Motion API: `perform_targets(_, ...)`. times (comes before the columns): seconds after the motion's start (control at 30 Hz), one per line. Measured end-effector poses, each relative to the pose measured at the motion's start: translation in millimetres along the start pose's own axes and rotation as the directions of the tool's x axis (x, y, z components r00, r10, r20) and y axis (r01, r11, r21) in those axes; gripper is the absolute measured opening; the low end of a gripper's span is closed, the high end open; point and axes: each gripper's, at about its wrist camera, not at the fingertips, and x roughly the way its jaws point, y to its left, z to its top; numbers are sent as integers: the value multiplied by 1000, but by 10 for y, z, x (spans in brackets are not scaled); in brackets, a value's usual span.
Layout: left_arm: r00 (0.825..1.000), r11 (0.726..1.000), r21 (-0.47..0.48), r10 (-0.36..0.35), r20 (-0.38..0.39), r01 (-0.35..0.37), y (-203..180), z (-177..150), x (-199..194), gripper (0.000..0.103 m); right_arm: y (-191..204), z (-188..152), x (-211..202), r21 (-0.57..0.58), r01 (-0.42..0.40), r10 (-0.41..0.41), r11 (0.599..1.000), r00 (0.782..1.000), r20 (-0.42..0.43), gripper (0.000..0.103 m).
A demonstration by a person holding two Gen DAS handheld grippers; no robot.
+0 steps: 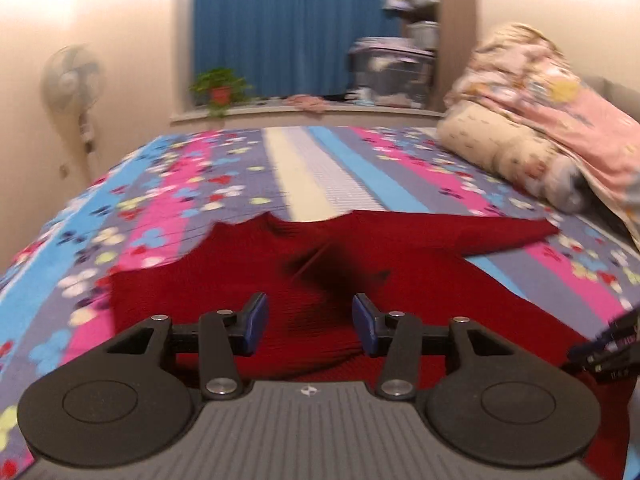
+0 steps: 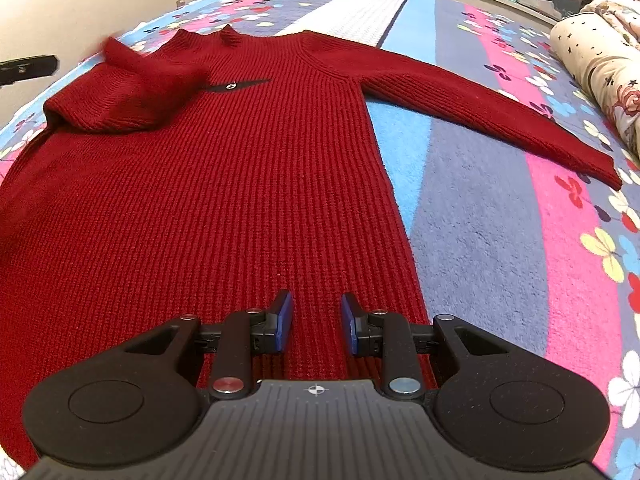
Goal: Fold small clothes
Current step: 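Fold the held sleeve across the sweater chest with the left gripper and release, then grasp the cuff of the extended sleeve with the right gripper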
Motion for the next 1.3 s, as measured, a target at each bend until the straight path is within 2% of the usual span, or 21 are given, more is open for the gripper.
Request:
perform_targets(0.07,994,994,-30,104,-47,-105,96,93,-53,53,-6,0,3,3,-2,2,1000,1000,0,28)
perform_targets(0.17,961,963,-104,233,-147,-249,316,77,-245,53,-6,-10,-3,1,0,0,1000,1000,5,28)
perform_targets(0.27,939,931,-174,290,-185,-322,480,-38,-493,55,8,-18,-31,4,7,-7,1000,1000,17,28)
perform_targets(0.3,935,922,-195,301,-185,-335,509,-108,-547,60,16,-23,-44,2,8,-8,1000,1000,24,28)
perform_targets(0.37,926,906,-228,313,-211,-358,608,-286,-532,61,27,-39,-70,-3,5,-5,1000,999,38,28)
perform_targets(0.4,916,899,-229,315,-250,-372,640,-393,-496,61,34,-52,-77,-5,5,-5,1000,999,45,27)
perform_targets(0.47,880,884,-224,320,-350,-410,726,-519,-399,60,40,-88,-80,-12,12,-11,1000,999,49,24)
perform_targets(0.53,887,881,-249,307,-345,-402,839,-539,-392,60,48,-110,-70,-21,22,-21,1000,999,48,23)
perform_targets(0.57,885,878,-249,313,-345,-408,864,-552,-386,60,50,-109,-75,-22,27,-26,999,998,50,23)
perform_targets(0.7,858,864,-252,312,-409,-435,977,-630,-228,60,35,-116,-132,-5,28,-28,1000,997,74,19)
perform_targets(0.8,861,849,-314,272,-430,-425,1045,-675,-198,60,6,-119,-258,16,5,-8,1000,989,147,17)
perform_targets(0.87,865,847,-322,271,-422,-422,1037,-666,-177,60,-20,-117,-339,22,-34,29,999,982,184,7)
perform_targets(1.0,876,851,-326,270,-400,-411,1058,-612,-188,60,-87,-64,-415,51,-134,121,990,970,211,6)
perform_targets(1.13,887,861,-329,249,-390,-386,1091,-570,-153,60,-108,204,-288,155,-204,169,967,962,214,9)
perform_targets(1.2,887,865,-326,241,-395,-380,1105,-566,-119,60,-97,396,-115,237,-248,197,940,956,217,24)
perform_targets(1.23,886,865,-329,237,-399,-379,1112,-565,-105,60,-96,482,-3,292,-269,211,918,953,218,39)
perform_targets(1.27,887,865,-335,228,-401,-373,1120,-568,-91,60,-106,572,150,367,-289,223,884,951,212,44)
perform_targets(1.3,889,865,-342,218,-403,-367,1126,-569,-80,60,-105,640,291,431,-301,234,851,951,203,44)
